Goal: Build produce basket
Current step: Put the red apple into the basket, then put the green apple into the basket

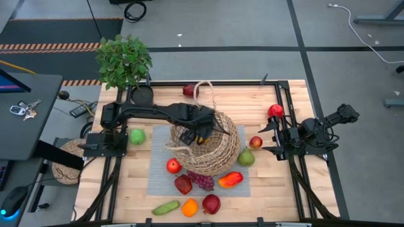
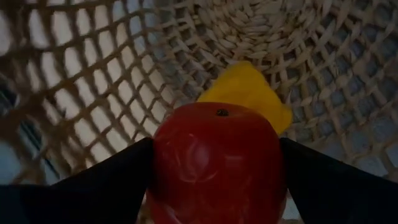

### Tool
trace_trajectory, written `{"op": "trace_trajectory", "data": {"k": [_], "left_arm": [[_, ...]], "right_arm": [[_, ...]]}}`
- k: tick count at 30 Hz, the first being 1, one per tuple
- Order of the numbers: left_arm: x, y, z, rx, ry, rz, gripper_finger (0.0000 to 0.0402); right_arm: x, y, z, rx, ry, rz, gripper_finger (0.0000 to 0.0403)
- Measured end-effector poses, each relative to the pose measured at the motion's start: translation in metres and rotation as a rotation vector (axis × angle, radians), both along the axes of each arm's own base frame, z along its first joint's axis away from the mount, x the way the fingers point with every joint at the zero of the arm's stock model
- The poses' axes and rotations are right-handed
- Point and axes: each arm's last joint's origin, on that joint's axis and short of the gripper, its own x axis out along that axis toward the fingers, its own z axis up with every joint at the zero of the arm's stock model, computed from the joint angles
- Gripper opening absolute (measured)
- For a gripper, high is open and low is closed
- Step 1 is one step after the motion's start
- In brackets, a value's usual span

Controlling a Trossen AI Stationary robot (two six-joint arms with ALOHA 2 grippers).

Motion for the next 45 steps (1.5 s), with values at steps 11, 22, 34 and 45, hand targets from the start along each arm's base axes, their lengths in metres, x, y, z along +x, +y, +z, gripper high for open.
{"op": "trace_trajectory", "data": {"k": [11, 22, 34, 45], "left_arm": [[0.001, 0.002, 0.001, 0.033, -0.022, 0.029, 0.0332], [-0.002, 0.009, 0.0, 0.012, -0.011, 0.138, 0.0394], [-0.009, 0.006, 0.001, 0.154, 0.042, 0.199, 0.0396], [-0.044, -0.006, 0.068, 0.103, -0.178, 0.263, 0.0379]], "right_arm": [[0.0, 0.0, 0.0, 0.0, 0.0, 0.0, 0.031], [0.0, 0.0, 0.0, 0.0, 0.001, 0.0, 0.031], [0.0, 0.0, 0.0, 0.0, 0.001, 0.0, 0.031], [0.0, 0.0, 0.0, 0.0, 0.001, 0.0, 0.031]]}}
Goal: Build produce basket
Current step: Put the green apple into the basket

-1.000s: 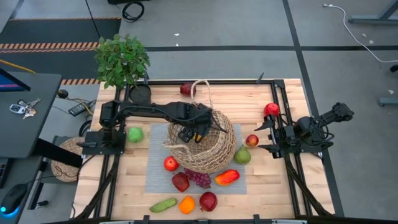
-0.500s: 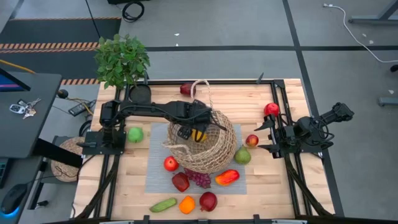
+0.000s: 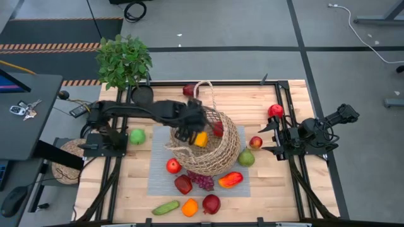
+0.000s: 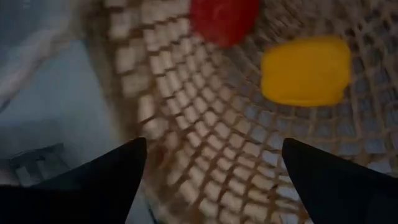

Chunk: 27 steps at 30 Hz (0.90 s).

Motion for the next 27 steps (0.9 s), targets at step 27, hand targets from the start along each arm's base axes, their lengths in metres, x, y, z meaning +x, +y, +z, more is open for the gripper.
{"op": "trace_trajectory", "data": {"k": [27], "left_arm": [[-0.151, 0.028, 0.021, -0.253, 0.065, 0.758, 0.0377]], "right_arm": [[0.0, 0.0, 0.0, 0.001, -0.002, 0.0, 0.031]]}}
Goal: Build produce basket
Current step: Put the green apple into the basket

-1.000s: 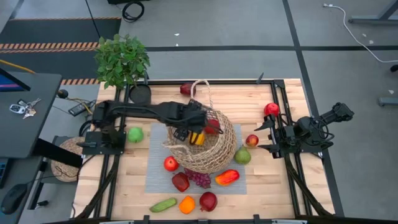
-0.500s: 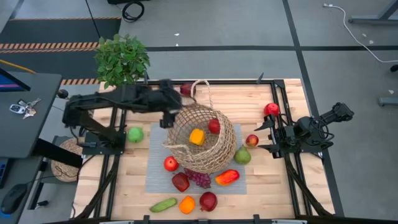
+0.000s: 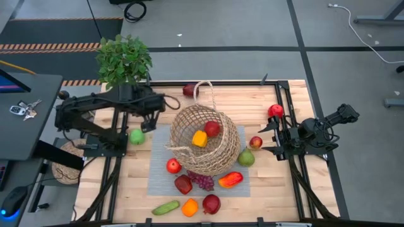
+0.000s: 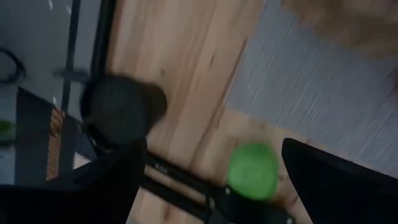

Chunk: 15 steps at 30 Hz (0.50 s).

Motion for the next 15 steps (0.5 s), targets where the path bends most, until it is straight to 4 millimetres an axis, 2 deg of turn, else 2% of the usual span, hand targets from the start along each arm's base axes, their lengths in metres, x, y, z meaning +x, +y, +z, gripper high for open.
{"op": "trace_trajectory", "data": {"k": [4, 11, 15], "left_arm": [[-0.014, -0.005, -0.023, -0.094, -0.018, 0.058, 0.0377], [-0.038, -0.011, -0.069, -0.183, 0.087, 0.176, 0.0377], [-0.041, -0.012, -0.102, -0.191, 0.128, 0.196, 0.0377]], "right_arm": [[0.0, 0.0, 0.001, 0.002, -0.005, 0.0, 0.031], [0.0, 0.0, 0.001, 0.004, -0.011, 0.002, 0.031], [0.0, 0.0, 0.001, 0.005, -0.013, 0.002, 0.031]]}}
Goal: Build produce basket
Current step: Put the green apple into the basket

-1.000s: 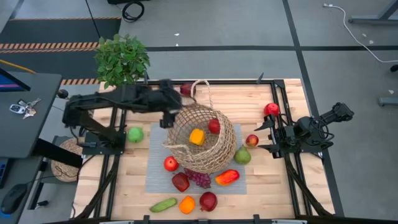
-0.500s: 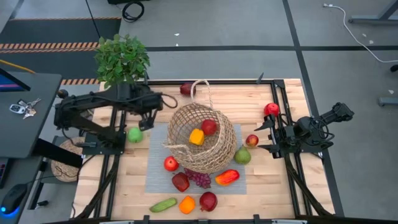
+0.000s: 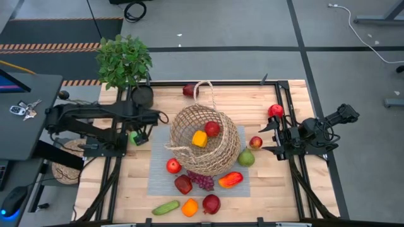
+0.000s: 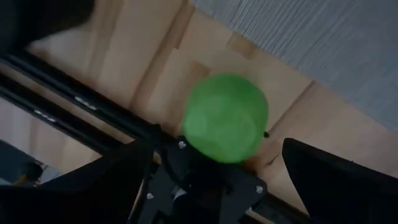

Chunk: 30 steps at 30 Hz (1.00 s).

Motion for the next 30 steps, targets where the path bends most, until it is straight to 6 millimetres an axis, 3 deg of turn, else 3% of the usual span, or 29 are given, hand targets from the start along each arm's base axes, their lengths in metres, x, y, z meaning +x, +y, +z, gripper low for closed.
{"op": "trace_trajectory", "data": {"k": [4, 20, 30], "left_arm": [[0.004, -0.001, -0.023, -0.051, -0.014, 0.001, 0.0377], [-0.01, -0.003, -0.063, -0.07, 0.076, 0.032, 0.0377], [-0.012, -0.004, -0.066, -0.089, 0.081, 0.072, 0.0377]], "right_arm": [[0.0, 0.0, 0.0, 0.0, 0.0, 0.0, 0.031], [0.0, 0.0, 0.0, 0.0, 0.001, 0.0, 0.031], [0.0, 0.0, 0.0, 0.0, 0.001, -0.001, 0.031]]}}
